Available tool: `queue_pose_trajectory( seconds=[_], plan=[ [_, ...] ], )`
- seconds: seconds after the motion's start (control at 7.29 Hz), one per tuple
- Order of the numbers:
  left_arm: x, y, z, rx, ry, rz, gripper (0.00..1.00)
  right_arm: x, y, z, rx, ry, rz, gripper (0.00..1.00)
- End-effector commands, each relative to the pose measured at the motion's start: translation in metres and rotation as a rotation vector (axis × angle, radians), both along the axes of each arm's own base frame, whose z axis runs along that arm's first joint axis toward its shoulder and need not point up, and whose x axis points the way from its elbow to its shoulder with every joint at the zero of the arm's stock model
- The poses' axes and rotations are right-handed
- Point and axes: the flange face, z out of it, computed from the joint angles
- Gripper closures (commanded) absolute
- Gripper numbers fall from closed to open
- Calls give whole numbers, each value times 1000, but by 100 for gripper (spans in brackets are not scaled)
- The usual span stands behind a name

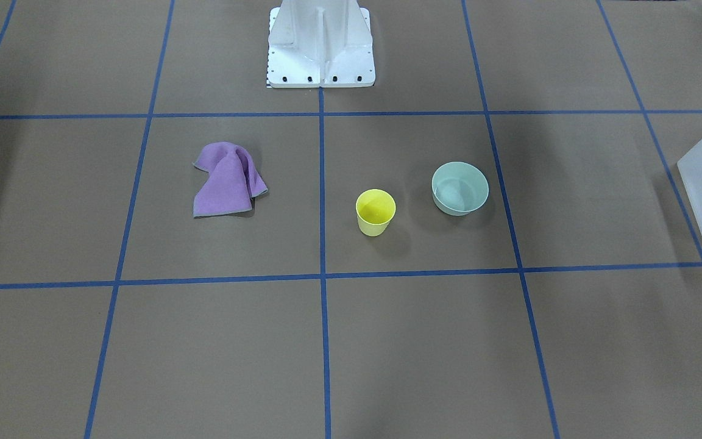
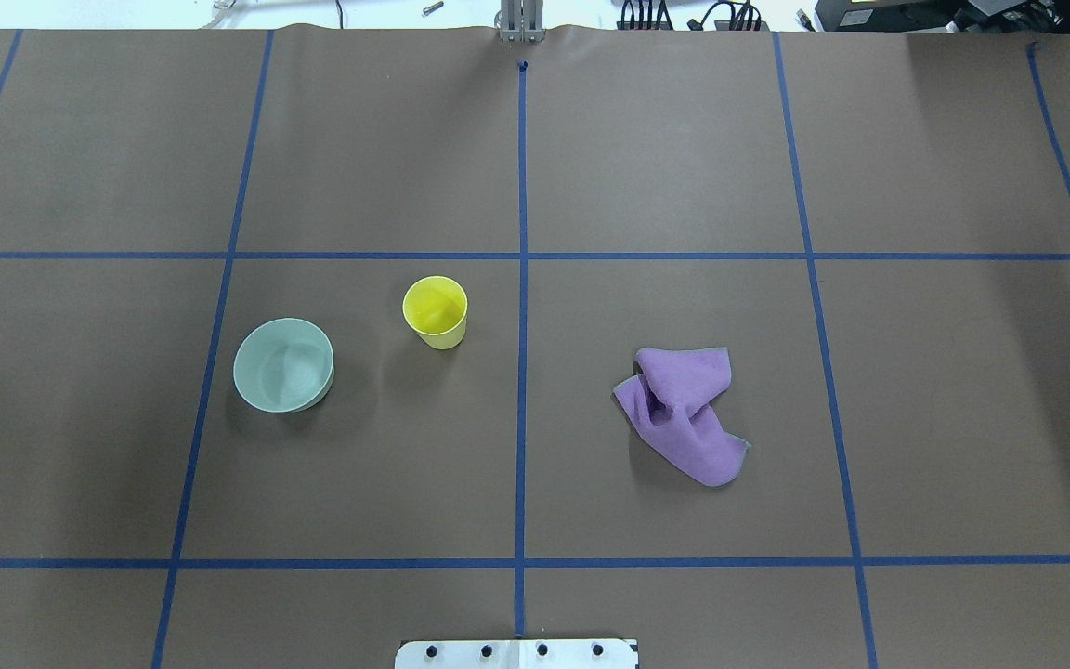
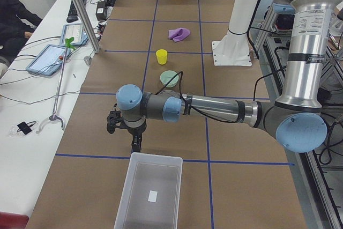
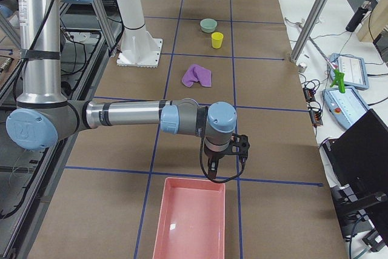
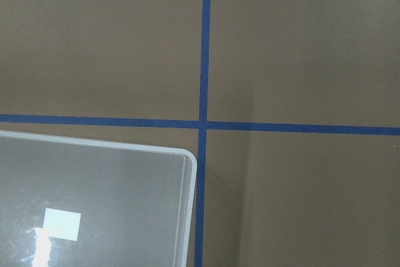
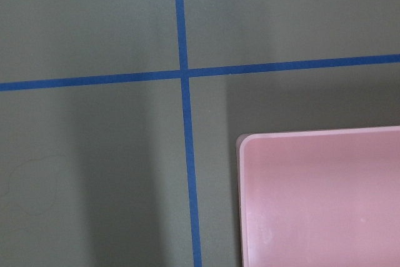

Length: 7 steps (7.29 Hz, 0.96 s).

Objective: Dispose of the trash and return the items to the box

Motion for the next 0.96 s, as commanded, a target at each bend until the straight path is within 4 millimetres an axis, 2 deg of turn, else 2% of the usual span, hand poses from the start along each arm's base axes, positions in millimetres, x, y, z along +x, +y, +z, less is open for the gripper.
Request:
queue_pose_trajectory(
  seconds=[0.0,0.27,0.41,0.69,0.82],
  plan=[
    [-1,6,3,-4,-1,-1,2,0,0,-1,-2,-1,3,0],
    [-2,6,3,-7,1,-3,2,0,1,0,-4,-6,4,0],
    [1,0,-1,1,-2,2,2,-1,1,-1,-4,-9,6,0],
    [2,3,6,-11,-7,2,2,-1,1,-3,5,-10,1,0],
    [2,2,1,-2,-6,1,2,-1,0,-6,11,-10,1,0]
  ],
)
